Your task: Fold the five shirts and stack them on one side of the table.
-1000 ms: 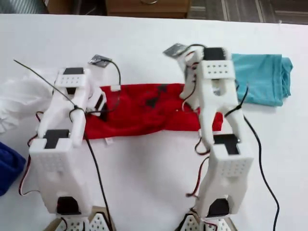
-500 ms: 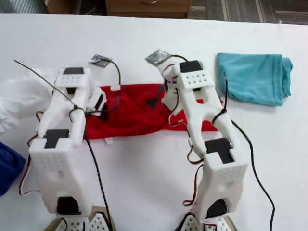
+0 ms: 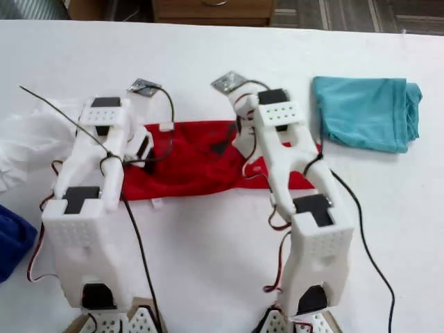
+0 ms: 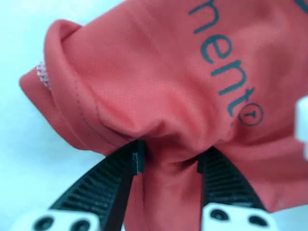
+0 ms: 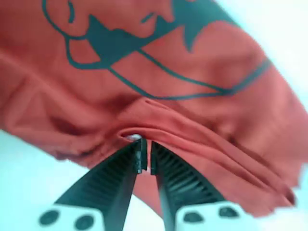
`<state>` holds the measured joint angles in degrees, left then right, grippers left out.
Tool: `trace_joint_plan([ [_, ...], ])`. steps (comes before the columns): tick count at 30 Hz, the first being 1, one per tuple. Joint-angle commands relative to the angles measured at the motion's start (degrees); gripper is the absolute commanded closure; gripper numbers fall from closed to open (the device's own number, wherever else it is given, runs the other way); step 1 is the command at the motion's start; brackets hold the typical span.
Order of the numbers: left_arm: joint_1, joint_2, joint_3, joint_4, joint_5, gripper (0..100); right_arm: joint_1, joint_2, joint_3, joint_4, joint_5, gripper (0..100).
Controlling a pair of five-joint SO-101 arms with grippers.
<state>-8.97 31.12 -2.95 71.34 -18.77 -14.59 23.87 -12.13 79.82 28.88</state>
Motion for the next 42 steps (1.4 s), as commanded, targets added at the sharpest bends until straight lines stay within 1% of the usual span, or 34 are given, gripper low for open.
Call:
trace_joint_plan([
  [1,0.7,0.0,-1.01,-1.14,0.18,80,3.65,-10.86,-2.81,2.59,-0.62,97.8],
  [5,0.79,-0.09,-1.27,-0.18,4.4,80,5.05,-15.6,-2.11,7.08,-0.62,97.8],
  [9,0.79,-0.44,-1.27,0.7,7.03,80,5.32,-16.75,-1.93,9.8,-0.62,96.3],
  [13,0.26,-5.19,-1.19,4.4,7.12,80,6.11,-17.8,-1.93,11.12,-0.7,87.9],
  [16,-0.53,-10.99,-0.66,7.12,6.86,79,6.37,-18.77,-1.93,11.91,-0.53,88.2],
  [19,-3.78,-13.01,-0.13,7.38,6.77,76,6.11,-19.38,-1.85,12.97,-0.18,89.6],
  [22,-7.03,-12.75,0.22,7.21,5.71,75,6.02,-19.74,-1.85,13.85,-0.09,90.9],
  [25,-8.35,-12.22,1.27,4.92,4.75,75,6.37,-19.74,-1.85,13.85,-0.09,92.2],
  [27,-8.18,-10.99,1.54,3.34,4.66,75,6.11,-19.74,-1.85,13.85,-0.09,92.6],
  [34,-5.36,-4.66,1.1,1.58,4.92,75,6.02,-19.74,-1.85,14.2,-0.09,93.4],
  [37,-5.1,-1.76,1.01,0.35,6.59,75,6.02,-19.74,-2.02,15.08,-0.09,93.6],
  [42,-4.22,-0.35,0.13,1.49,6.77,75,6.29,-19.74,-2.2,15.43,-0.09,93.6],
])
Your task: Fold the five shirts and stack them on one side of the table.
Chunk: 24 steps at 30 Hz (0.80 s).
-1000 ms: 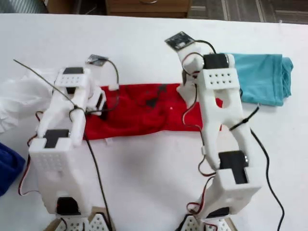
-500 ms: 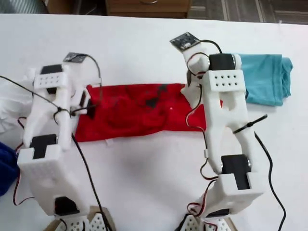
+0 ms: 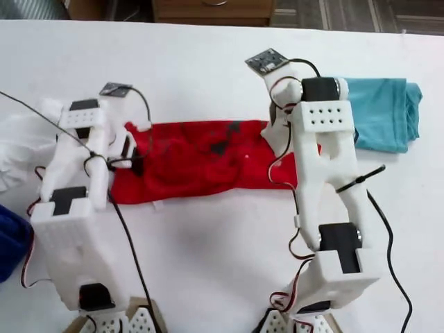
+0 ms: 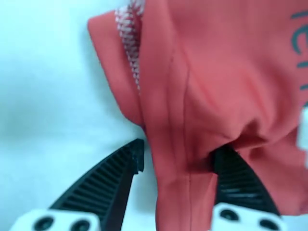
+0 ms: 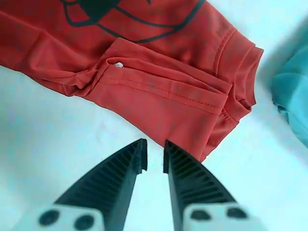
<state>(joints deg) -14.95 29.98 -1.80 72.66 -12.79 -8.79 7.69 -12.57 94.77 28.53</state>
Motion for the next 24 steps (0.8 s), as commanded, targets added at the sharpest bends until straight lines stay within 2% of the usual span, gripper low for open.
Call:
trace_joint_plan([
  [1,2.2,0.97,-1.45,0.97,0.7,75,0.48,-3.56,-1.76,0.48,0.26,93.6],
  [4,3.78,1.67,-2.59,3.08,0.44,80,0.48,-3.65,-1.85,0.48,0.26,93.6],
  [7,4.22,2.81,-2.59,3.16,-0.97,100,0.66,-4.53,-1.76,0.48,0.26,93.7],
  [8,4.13,3.16,-2.59,3.34,-1.05,96,0.66,-5.32,-1.58,0.48,0.26,93.7],
  [15,-1.58,3.34,-3.74,5.71,-1.41,97,4.88,-10.95,0.26,0.13,0.26,93.7],
  [24,-15.91,3.34,-15.87,18.55,-9.58,97,10.86,-15.43,22.24,-12.0,0.26,93.7],
])
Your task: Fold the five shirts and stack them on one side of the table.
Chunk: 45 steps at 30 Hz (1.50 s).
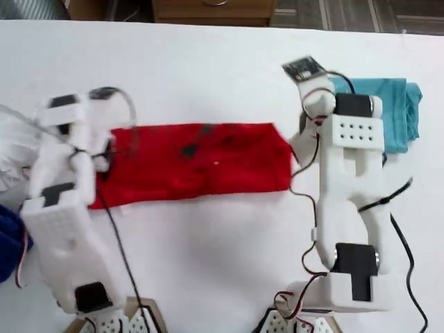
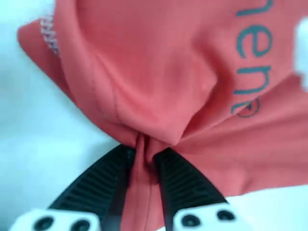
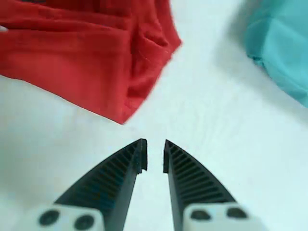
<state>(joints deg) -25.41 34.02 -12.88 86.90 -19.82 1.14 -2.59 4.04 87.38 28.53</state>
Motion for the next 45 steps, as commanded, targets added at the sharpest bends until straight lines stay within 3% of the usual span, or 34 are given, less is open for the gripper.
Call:
trace_joint_plan([
  [1,-6.15,-0.7,-6.29,6.15,-3.34,97,0.92,-6.46,8.62,-6.55,0.26,93.7],
  [6,-4.84,-0.7,-12.44,14.15,-4.48,97,1.27,-13.14,24.97,-17.63,0.26,93.7],
  [10,-0.97,-0.88,-14.64,15.38,-3.6,97,3.12,-15.16,39.38,-31.16,0.09,93.7],
  [18,14.42,-7.65,-10.24,15.56,0.44,97,7.25,-15.25,56.18,-54.81,-0.26,93.7],
  [25,32.26,-20.48,-6.2,15.21,4.04,97,7.6,-15.6,57.32,-56.48,-3.78,93.7],
  [31,44.48,-18.99,-13.67,12.22,7.82,97,7.6,-15.43,57.23,-56.57,-3.78,93.7],
  [45,50.99,9.14,-46.11,11.6,11.25,97,7.6,-15.34,57.23,-57.01,-4.22,93.7],
])
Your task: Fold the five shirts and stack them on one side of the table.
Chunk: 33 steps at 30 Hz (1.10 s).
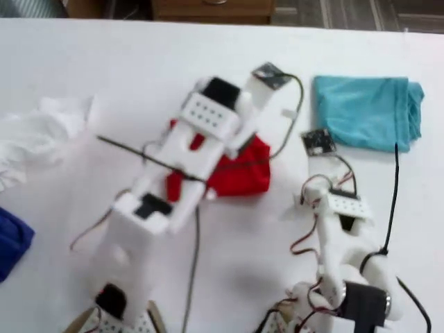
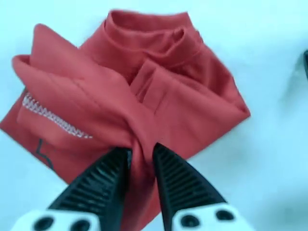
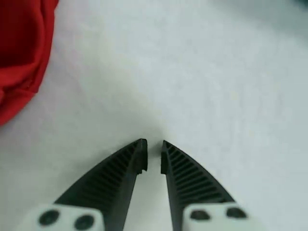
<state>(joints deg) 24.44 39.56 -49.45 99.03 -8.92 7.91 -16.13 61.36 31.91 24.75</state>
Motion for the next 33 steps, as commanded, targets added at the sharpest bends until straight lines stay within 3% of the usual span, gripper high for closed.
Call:
trace_joint_plan([
  [1,1.23,5.8,-12.35,-0.35,0.35,97,0.84,-1.8,-0.09,-1.54,-0.44,93.7],
  [8,1.32,16.53,-25.63,1.58,0.35,97,0.84,-1.8,-0.09,-1.71,-0.44,93.7],
  [14,1.58,18.37,-29.05,1.76,0.35,97,0.84,-1.8,-0.09,-1.71,-0.44,93.7],
  [21,3.08,17.67,-29.49,3.34,0.26,76,0.84,-1.8,-0.09,-1.71,-0.44,93.7],
  [30,-0.53,6.77,-28.97,3.34,0.0,80,0.92,-1.8,0.0,-1.71,-0.44,93.7],
  [33,-4.31,6.42,-28.97,3.34,0.0,97,0.92,-1.8,0.0,-1.71,-0.44,93.7],
])
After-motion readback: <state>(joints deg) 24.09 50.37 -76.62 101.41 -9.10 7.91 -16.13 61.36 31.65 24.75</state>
